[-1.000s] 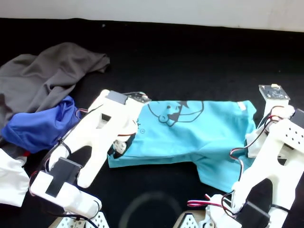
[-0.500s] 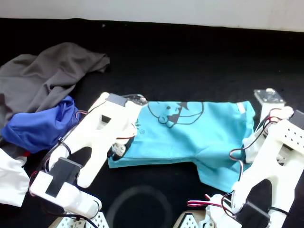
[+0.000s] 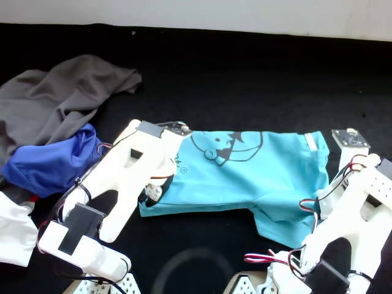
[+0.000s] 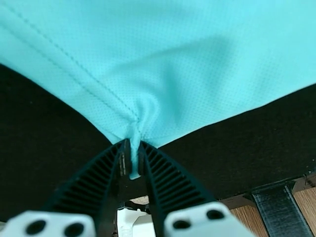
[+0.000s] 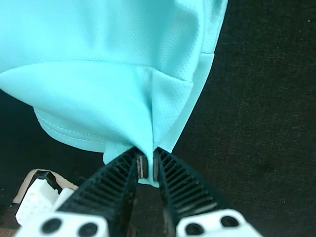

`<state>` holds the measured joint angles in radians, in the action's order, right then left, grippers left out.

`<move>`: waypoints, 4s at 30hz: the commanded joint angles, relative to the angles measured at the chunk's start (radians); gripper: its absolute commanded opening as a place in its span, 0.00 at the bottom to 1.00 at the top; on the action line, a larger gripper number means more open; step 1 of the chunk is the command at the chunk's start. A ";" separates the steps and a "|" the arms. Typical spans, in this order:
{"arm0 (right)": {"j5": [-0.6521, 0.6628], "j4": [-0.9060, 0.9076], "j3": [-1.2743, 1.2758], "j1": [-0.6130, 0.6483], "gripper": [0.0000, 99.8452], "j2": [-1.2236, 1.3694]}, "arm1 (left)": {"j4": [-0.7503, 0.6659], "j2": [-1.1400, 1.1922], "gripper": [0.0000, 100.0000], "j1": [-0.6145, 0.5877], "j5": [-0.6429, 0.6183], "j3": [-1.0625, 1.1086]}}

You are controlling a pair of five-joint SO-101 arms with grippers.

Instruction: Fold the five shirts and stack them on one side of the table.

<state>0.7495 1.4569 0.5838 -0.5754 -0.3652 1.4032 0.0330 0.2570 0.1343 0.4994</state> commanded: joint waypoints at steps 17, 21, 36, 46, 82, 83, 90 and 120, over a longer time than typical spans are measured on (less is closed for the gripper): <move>0.005 0.091 -0.136 -0.007 0.19 -0.038 | 0.181 -0.044 0.17 -0.005 0.002 -0.280; -0.002 0.058 -0.237 0.015 0.19 -0.028 | 0.216 -0.035 0.16 -0.071 0.002 -0.444; -0.427 -0.107 -0.762 0.311 0.01 0.585 | -0.046 0.294 0.01 -0.156 -0.005 -0.575; -0.434 -0.117 -1.053 0.311 0.01 1.013 | -0.091 0.570 0.01 -0.168 -0.005 -0.791; -0.433 0.309 -2.308 0.325 0.01 1.454 | 0.367 0.576 0.01 -0.193 -0.008 -1.322; -0.433 0.311 -2.307 0.321 0.01 1.443 | 0.365 0.499 0.01 -0.183 -0.006 -1.227; -0.436 0.312 -2.003 0.285 0.01 1.144 | 0.112 0.084 0.01 -0.137 0.000 -0.598; -0.250 -0.340 0.105 0.452 0.01 0.082 | -0.394 -0.018 0.01 -0.142 -0.005 0.127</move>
<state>0.4856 1.1577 0.6513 -0.1504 -0.2394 1.0165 0.0315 0.1066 0.1358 0.6452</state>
